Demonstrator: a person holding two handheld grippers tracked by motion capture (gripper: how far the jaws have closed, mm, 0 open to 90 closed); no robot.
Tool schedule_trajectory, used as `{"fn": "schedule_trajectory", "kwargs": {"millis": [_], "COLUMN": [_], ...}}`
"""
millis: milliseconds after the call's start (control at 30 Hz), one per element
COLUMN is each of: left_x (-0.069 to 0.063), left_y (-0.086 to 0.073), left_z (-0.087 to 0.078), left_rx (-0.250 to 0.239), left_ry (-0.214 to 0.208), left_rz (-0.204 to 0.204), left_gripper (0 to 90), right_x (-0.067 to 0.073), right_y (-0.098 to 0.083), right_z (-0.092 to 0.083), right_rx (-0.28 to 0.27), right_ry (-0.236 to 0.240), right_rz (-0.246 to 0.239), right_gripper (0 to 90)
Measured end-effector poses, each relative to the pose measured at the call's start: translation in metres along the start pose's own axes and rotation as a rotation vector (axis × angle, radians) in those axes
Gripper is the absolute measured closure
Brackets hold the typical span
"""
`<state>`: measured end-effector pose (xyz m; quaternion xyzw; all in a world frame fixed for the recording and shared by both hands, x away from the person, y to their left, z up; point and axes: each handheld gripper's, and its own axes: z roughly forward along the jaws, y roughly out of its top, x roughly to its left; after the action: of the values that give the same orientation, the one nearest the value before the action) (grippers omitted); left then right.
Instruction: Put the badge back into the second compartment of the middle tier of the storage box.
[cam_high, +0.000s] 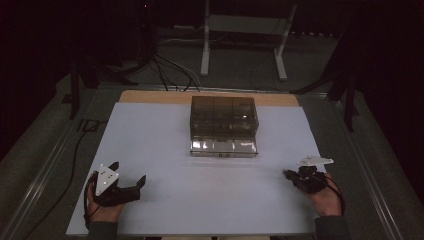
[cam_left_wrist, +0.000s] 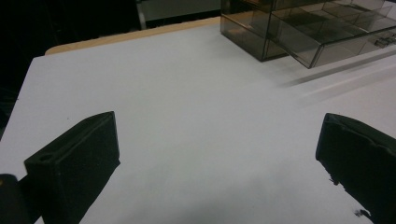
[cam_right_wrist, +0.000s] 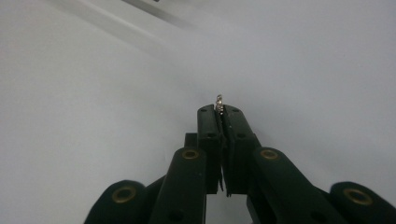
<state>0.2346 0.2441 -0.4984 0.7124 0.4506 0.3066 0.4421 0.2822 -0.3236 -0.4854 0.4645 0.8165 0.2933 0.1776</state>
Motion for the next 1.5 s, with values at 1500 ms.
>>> {"fn": "schedule_trajectory", "kwargs": {"millis": [1500], "left_x": [-0.001], "left_y": [0.0], "left_z": [0.001], "left_rx": [0.003], "left_ry": [-0.005], "left_rz": [0.004], "left_gripper": [0.6], "right_x": [0.008], "right_y": [0.03], "right_z": [-0.011], "right_rx": [-0.06], "right_ry": [0.003], "right_rz": [-0.016], "right_gripper": [87.8]}}
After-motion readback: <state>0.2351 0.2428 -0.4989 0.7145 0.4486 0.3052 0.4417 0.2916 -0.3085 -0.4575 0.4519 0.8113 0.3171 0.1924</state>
